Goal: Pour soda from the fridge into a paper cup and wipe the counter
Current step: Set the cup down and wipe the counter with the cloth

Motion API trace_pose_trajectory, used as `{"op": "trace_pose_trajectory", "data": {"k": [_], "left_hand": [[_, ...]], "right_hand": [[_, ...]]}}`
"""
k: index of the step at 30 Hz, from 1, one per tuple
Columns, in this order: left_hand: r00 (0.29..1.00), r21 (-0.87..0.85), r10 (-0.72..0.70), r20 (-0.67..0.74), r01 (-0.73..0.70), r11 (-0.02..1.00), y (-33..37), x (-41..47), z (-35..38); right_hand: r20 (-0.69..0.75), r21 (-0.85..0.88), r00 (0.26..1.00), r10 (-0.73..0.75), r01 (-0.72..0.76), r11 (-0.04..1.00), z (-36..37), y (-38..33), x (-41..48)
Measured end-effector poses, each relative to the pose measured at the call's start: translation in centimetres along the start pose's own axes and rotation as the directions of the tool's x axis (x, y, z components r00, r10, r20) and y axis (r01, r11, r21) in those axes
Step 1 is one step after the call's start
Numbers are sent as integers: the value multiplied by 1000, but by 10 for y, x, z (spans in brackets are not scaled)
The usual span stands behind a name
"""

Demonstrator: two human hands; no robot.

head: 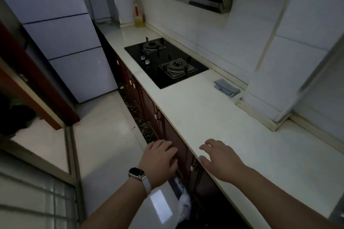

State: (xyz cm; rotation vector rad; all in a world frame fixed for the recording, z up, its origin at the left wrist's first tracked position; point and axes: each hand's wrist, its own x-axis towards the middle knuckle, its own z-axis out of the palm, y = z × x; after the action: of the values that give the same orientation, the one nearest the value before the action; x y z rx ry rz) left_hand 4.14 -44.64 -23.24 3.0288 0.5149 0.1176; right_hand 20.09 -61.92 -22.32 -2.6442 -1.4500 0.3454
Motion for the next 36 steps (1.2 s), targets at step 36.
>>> {"op": "trace_pose_trajectory", "data": {"k": [36], "left_hand": [[719, -146, 557, 415, -552, 821, -86, 454, 74]], "right_hand": [[213, 257, 760, 613, -649, 716, -31, 143, 276]]}}
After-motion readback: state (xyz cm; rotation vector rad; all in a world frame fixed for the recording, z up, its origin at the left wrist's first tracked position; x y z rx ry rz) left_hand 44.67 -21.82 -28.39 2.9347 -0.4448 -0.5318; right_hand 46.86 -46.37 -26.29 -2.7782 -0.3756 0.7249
